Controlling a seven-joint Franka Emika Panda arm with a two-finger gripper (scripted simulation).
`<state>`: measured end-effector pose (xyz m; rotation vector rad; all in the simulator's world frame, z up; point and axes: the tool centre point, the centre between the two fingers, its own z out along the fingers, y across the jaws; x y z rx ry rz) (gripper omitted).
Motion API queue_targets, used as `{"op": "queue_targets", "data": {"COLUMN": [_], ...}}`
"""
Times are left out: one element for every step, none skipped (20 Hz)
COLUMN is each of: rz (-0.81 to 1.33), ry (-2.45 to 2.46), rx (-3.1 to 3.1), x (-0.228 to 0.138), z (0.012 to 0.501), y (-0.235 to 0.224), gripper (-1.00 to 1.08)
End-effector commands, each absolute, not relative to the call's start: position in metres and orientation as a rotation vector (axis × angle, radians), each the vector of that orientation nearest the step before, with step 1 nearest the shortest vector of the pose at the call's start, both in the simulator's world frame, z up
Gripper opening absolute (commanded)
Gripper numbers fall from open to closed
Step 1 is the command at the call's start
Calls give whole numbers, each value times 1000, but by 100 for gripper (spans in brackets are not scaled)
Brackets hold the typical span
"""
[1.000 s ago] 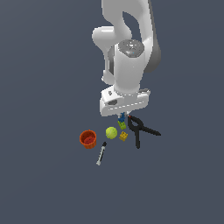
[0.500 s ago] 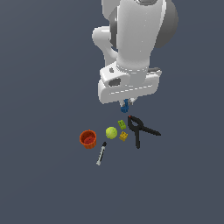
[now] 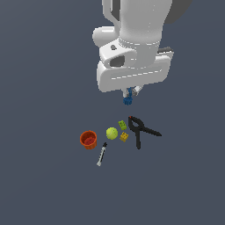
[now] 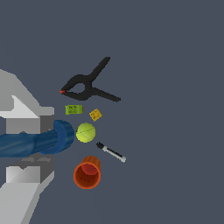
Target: Pick up a designated object from a clutter of objects.
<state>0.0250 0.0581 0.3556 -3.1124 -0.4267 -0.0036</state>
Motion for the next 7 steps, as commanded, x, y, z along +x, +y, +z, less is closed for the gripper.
{"op": "queue_targets", "data": {"rz": [-1, -1, -1, -1, -1, -1, -1], "ry": [-426, -426, -426, -426, -426, -426, -426], "rx": [-3112, -3112, -3112, -3112, -3112, -3112, -3112], "x": [27, 28, 28, 29, 29, 29, 29], "z": [364, 367, 369, 370, 371, 372, 372], "y": [58, 59, 59, 59, 59, 59, 59], "gripper": [-100, -100, -100, -100, -100, -100, -100]}}
